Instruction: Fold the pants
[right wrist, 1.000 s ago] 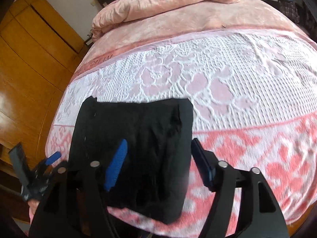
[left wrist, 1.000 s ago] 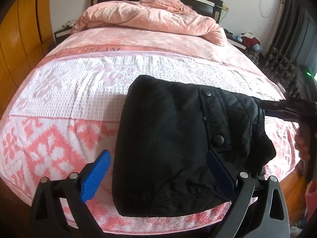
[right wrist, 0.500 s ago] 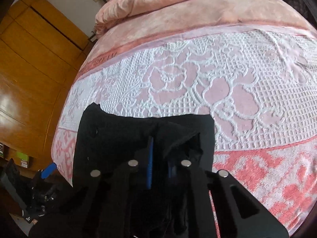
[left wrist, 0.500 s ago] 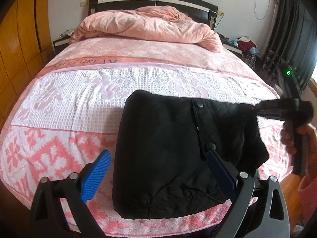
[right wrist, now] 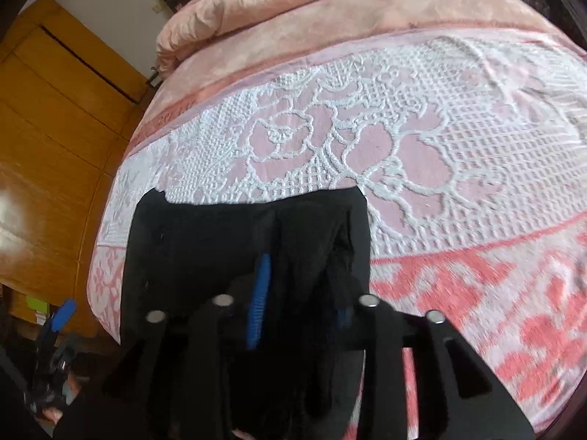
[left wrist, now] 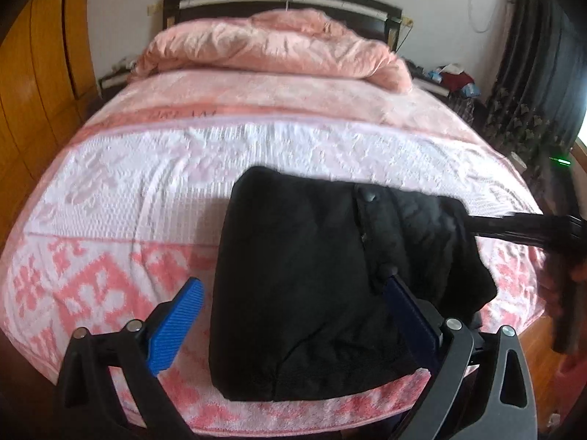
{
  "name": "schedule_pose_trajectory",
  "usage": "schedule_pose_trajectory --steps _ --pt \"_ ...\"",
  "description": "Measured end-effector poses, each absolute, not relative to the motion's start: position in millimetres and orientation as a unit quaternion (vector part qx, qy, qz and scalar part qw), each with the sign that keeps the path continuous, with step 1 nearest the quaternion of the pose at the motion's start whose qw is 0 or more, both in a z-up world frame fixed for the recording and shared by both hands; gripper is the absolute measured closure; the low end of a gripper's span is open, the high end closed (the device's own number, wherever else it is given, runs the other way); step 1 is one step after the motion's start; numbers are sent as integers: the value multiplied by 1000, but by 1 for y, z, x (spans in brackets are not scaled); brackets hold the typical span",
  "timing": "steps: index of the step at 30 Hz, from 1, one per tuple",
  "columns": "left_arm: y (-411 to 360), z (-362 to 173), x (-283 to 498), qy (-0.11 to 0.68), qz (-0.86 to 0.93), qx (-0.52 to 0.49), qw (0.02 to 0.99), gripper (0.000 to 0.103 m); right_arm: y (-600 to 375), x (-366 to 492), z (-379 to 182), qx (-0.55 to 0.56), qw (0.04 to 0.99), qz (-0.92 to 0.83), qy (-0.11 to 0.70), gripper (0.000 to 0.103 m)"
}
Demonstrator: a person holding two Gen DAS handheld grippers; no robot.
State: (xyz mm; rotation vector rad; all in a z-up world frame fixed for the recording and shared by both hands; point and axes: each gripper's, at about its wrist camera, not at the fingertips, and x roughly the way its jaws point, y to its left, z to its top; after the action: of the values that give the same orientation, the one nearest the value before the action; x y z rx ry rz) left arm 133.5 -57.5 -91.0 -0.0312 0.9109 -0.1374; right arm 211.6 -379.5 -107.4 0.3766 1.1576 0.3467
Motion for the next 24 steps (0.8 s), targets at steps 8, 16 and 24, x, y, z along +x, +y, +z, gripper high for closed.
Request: schedule_pose_trajectory --steps 8,16,24 --pt "-24 -137 127 483 -22 -61 873 4 -391 130 -99 175 813 143 536 47" --pt "-15 -151 121 497 -18 -93 863 4 -380 115 -121 231 786 148 554 38" --pt "-16 -158 127 503 -22 -109 857 4 -369 120 -124 238 779 165 557 72"
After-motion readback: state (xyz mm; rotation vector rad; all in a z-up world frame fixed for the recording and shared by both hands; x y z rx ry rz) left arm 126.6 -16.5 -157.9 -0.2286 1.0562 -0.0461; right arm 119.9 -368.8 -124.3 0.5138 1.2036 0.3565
